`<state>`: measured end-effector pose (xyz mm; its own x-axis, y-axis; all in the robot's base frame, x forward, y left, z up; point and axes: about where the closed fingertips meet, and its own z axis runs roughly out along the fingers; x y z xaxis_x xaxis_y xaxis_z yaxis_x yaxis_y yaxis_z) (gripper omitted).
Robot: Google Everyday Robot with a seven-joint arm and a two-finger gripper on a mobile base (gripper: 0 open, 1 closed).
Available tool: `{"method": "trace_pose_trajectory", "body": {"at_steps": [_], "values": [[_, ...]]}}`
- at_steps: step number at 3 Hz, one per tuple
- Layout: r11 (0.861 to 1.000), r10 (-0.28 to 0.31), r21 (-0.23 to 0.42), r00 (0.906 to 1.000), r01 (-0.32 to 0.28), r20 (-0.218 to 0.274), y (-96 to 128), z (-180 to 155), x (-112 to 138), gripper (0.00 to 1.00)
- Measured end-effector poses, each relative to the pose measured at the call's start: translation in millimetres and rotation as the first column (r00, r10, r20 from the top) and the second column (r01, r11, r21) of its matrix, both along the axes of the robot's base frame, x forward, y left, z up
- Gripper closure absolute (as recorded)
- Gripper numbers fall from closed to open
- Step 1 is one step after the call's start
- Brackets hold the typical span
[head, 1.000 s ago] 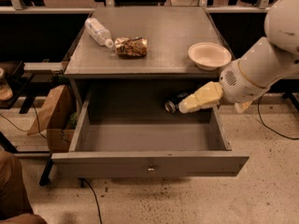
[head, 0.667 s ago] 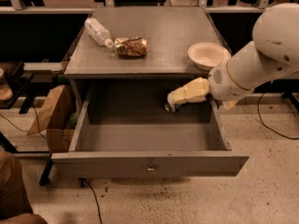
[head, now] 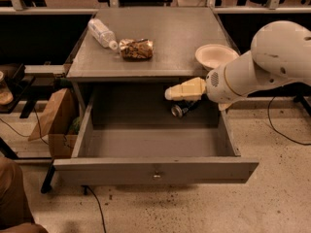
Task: Pick pepsi can from top drawer and place on counter
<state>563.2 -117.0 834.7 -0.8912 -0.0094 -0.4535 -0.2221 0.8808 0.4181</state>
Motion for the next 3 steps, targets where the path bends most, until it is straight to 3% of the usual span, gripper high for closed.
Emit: {"method": "trace_pose_trajectory", "body": {"at_steps": [1,2,3], "values": [[1.000,0.003,0.021,0.9999,-0.003,0.010,0.8,-0.1,-1.3,0.00],[1.000,0.011,0.025,0.9996,-0.012,0.026,16.1,-14.8,8.6,0.00],[0.996,0.013,0.088,0.9997,-0.015,0.019,43.1,-40.7,30.4,0.00]]}}
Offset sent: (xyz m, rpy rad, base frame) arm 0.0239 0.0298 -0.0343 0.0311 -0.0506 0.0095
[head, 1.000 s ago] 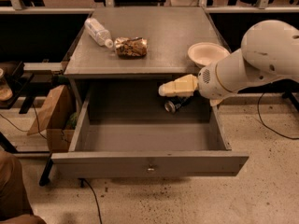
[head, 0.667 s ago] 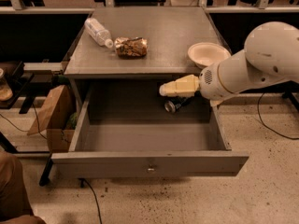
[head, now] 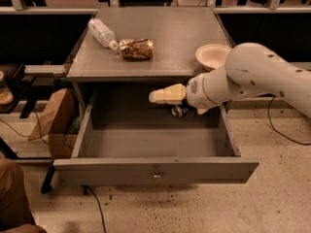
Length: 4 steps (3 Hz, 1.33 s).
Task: Pick pepsi can from top drawer and place on counter
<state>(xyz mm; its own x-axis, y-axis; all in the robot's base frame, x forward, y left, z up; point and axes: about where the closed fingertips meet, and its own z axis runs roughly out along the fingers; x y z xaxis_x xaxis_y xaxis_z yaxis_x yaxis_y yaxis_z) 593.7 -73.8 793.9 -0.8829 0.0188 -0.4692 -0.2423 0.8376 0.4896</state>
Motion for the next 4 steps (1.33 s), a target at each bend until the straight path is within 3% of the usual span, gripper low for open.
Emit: {"method": "trace_pose_trajectory", "body": {"at_steps": [1,2,4], "values": [[0.996,-0.061,0.066,0.9981,0.061,0.005,23.7,-22.6,29.1,0.00],[0.996,-0.061,0.066,0.9981,0.061,0.005,23.7,-22.6,29.1,0.00],[0.991,-0.134,-0.022,0.9900,0.135,0.042,-3.5,-51.5,48.9,0.00]]}}
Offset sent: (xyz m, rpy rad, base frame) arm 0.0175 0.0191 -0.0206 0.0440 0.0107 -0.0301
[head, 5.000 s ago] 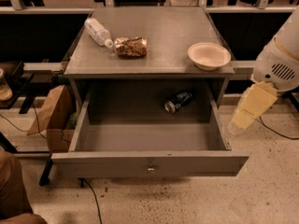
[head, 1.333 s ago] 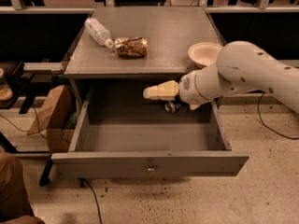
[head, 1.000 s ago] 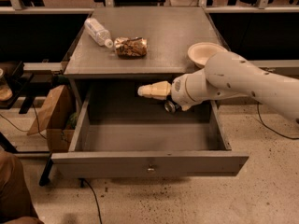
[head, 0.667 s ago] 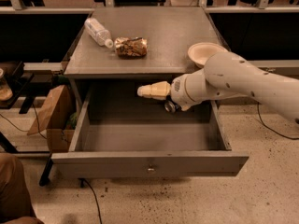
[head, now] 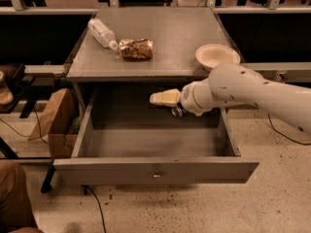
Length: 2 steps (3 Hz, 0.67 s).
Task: Pick pepsi can from top drawer and place on counter
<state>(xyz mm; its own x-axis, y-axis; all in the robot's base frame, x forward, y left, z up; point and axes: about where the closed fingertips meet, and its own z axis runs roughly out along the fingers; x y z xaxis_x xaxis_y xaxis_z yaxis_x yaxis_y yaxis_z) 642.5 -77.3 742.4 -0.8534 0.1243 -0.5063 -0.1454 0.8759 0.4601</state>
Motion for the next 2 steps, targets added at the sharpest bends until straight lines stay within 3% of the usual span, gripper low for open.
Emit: {"method": "trace_pose_trajectory", "body": {"at_steps": [1,2], "values": [[0.998,-0.057,-0.039,0.9982,0.058,0.016,-10.9,-16.2,30.3,0.00],[0.995,-0.082,-0.061,0.9964,0.083,0.022,-6.0,-31.8,59.2,0.00]]}}
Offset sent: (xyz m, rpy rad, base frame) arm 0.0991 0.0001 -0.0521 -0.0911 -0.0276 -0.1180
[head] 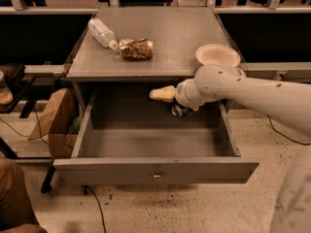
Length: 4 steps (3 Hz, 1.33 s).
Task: Pick pepsi can from top drawer and place on counter
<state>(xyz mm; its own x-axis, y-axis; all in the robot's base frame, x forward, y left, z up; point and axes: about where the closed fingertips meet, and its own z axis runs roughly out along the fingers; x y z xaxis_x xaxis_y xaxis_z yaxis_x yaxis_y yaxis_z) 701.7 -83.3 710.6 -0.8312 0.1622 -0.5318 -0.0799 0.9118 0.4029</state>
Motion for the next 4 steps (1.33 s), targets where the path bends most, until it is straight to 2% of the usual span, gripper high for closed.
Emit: {"method": "trace_pose_trajectory", "body": {"at_steps": [1,2,3,4], "values": [[0.999,-0.029,-0.023,0.9995,0.028,-0.014,3.6,-24.3,24.4,0.00],[0.996,-0.072,-0.052,0.9972,0.071,-0.021,-2.3,-45.8,41.9,0.00],[0.983,-0.165,-0.086,0.9863,0.164,-0.005,-29.5,-58.4,54.1,0.00],[0.970,-0.216,-0.108,0.9763,0.215,0.003,-42.5,-66.3,57.8,0.00]]}}
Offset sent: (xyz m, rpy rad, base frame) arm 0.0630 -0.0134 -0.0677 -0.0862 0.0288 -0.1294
